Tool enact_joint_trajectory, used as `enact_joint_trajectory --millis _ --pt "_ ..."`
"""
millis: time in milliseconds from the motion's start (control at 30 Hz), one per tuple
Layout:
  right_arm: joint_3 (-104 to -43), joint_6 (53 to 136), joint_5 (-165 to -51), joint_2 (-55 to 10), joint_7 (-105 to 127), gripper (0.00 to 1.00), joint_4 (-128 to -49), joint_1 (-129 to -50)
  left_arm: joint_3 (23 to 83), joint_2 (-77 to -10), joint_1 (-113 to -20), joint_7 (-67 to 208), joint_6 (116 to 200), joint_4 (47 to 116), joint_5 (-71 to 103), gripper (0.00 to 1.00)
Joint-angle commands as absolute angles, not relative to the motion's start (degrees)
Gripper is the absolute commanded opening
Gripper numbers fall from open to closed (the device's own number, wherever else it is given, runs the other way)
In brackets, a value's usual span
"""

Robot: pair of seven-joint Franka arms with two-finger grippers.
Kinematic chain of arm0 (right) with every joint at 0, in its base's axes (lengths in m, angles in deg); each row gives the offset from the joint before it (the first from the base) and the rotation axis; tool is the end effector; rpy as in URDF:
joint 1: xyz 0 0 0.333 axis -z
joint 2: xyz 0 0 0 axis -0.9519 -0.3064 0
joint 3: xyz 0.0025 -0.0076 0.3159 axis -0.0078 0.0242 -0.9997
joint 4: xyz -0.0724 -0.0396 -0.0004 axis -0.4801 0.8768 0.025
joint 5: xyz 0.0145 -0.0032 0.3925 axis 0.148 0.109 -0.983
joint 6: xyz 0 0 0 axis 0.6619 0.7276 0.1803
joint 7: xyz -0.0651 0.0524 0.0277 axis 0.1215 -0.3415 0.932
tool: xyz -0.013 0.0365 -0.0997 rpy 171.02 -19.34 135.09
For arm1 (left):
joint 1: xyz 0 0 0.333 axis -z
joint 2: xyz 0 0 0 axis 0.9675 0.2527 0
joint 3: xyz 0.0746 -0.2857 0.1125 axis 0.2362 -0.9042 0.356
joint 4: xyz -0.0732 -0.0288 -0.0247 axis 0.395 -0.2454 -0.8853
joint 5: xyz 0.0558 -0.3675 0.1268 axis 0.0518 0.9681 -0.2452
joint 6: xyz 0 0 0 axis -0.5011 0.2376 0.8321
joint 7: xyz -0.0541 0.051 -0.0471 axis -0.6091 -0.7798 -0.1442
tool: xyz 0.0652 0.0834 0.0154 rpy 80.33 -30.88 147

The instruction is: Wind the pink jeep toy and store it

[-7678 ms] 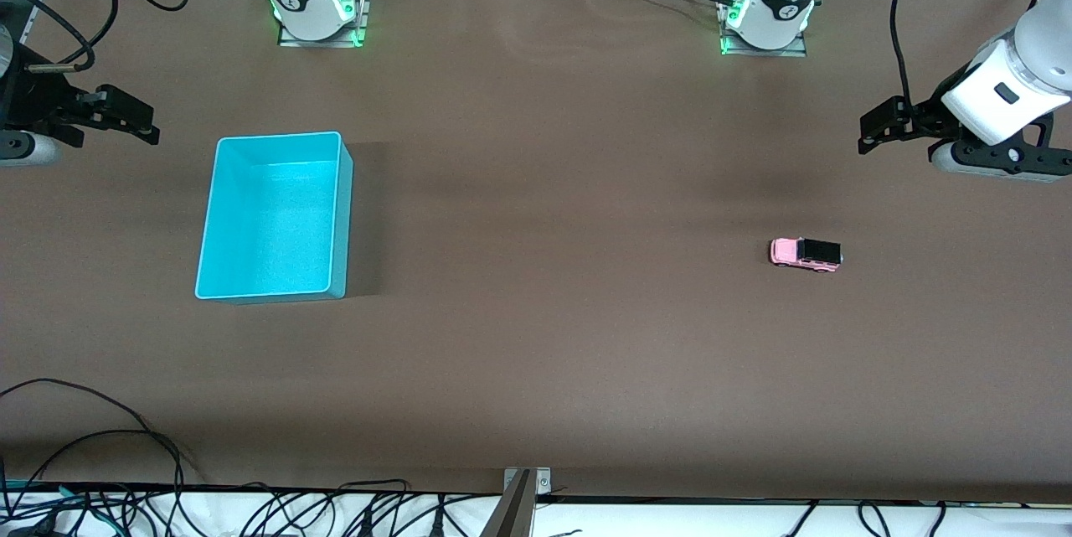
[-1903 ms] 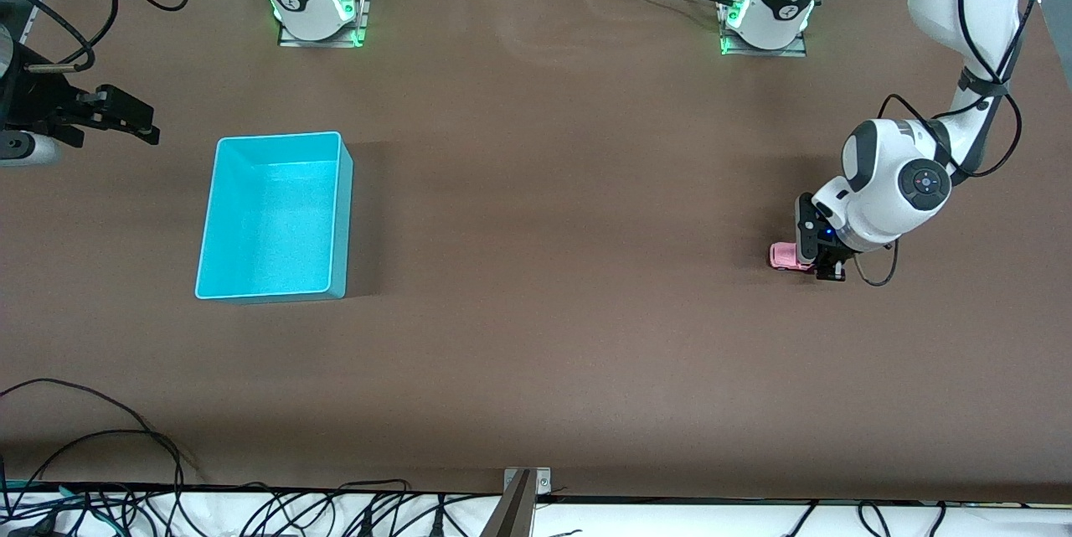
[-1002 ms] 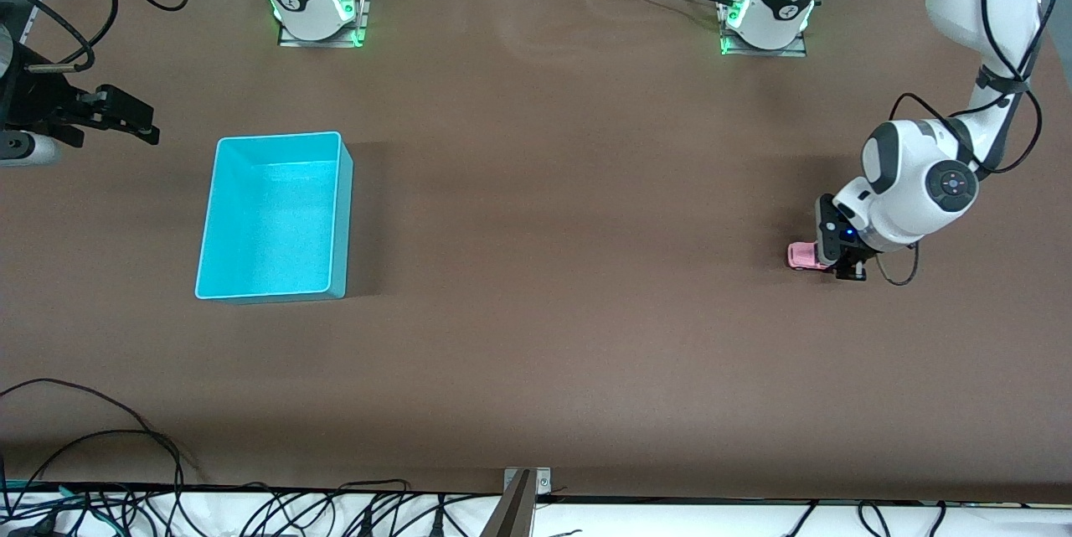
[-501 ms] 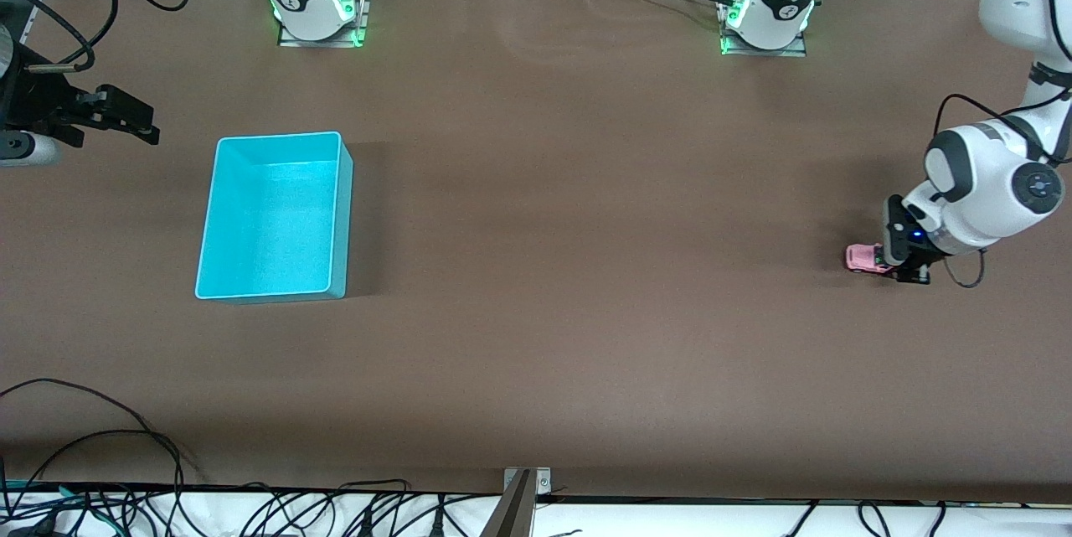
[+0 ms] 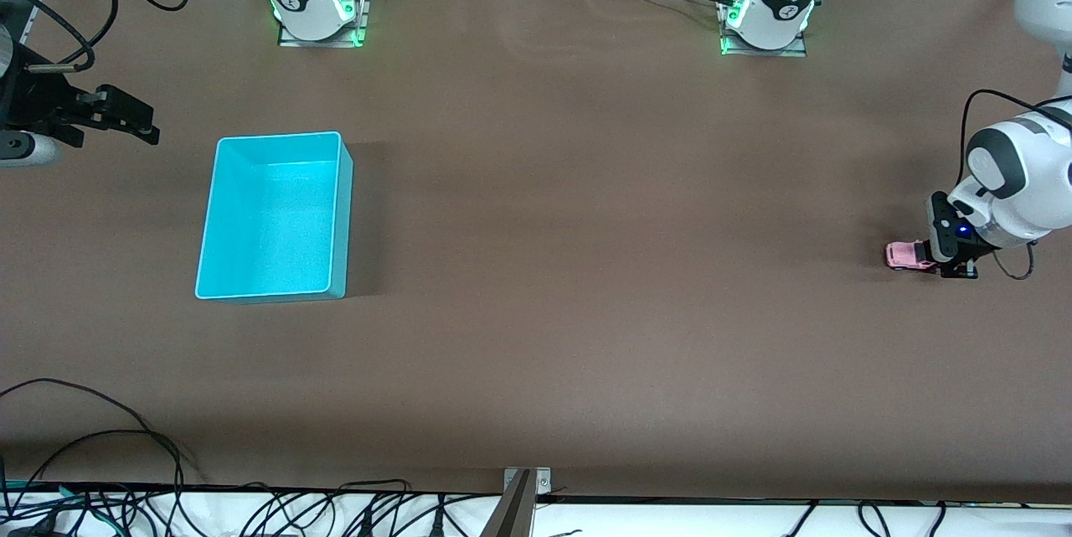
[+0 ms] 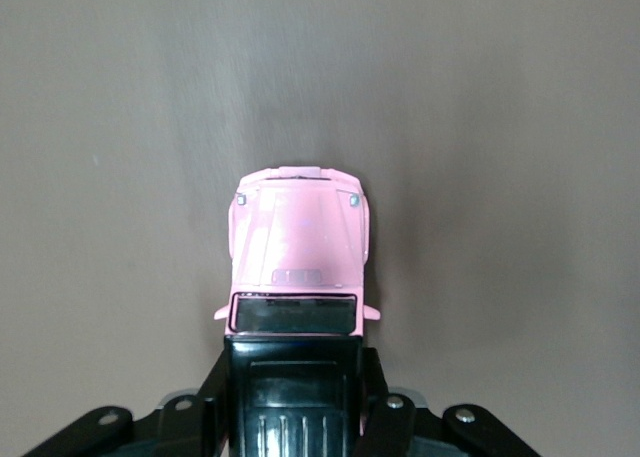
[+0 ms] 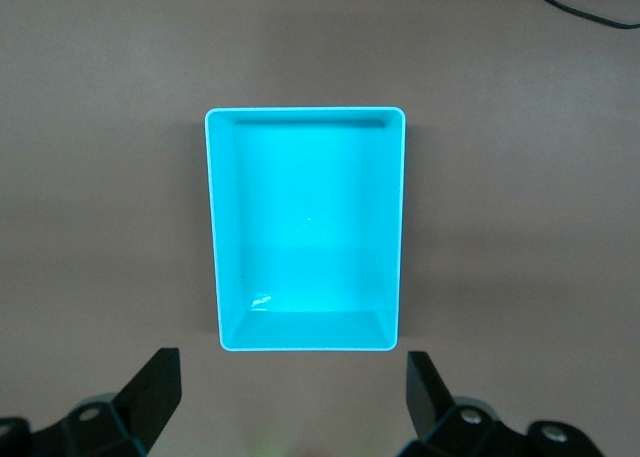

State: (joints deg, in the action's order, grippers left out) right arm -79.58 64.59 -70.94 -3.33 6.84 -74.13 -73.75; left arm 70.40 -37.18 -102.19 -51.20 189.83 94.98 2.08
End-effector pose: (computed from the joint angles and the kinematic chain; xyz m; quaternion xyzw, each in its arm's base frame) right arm 0.5716 0.0198 0.6167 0.9991 0.0262 -0.0335 0.0010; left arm 0.5574 0.2692 0.1883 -0.6872 0.7256 0.0073 0.0346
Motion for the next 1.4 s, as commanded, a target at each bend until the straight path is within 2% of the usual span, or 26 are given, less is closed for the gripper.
enact_joint_trajectory --millis 0,267,334,367,401,467,801,1202,1369 --pt "-80.28 64.72 -70.26 -2.32 7.00 1.00 -75.12 -73.04 70.71 -32.67 -104.98 -55.17 188.79 93.76 0.76 0.00" --pt "-80.28 64.72 -70.26 -2.32 7.00 1.00 -75.12 -73.04 70.71 -32.06 -106.56 -55.70 188.79 92.88 0.76 0.00" --pt "-80.28 64.63 -70.26 -2.32 7.00 1.00 -75.12 -73.04 70.71 -32.14 -106.56 -55.70 188.79 92.70 0.84 0.08" --pt "-80.28 64.63 -70.26 -2.32 7.00 1.00 -75.12 -73.04 70.71 -32.23 -106.74 -55.70 188.79 92.27 0.93 0.21" --pt "-80.28 64.63 -70.26 -2.32 7.00 1.00 -75.12 -73.04 70.63 -32.41 -107.17 -55.79 188.53 91.74 1.28 0.42" --pt "-80.28 64.72 -70.26 -2.32 7.00 1.00 -75.12 -73.04 70.10 -32.85 -108.05 -55.88 186.26 90.95 1.72 1.00" --pt "-80.28 64.72 -70.26 -2.32 7.00 1.00 -75.12 -73.04 68.78 -33.81 -107.53 -54.65 164.19 78.56 4.36 1.00" --pt "-80.28 64.72 -70.26 -2.32 7.00 1.00 -75.12 -73.04 68.52 -37.33 -107.27 -48.68 157.77 74.87 4.45 1.00" --pt "-80.28 64.72 -70.26 -2.32 7.00 1.00 -75.12 -73.04 66.32 -37.33 -106.74 -45.52 155.40 71.53 4.89 1.00"
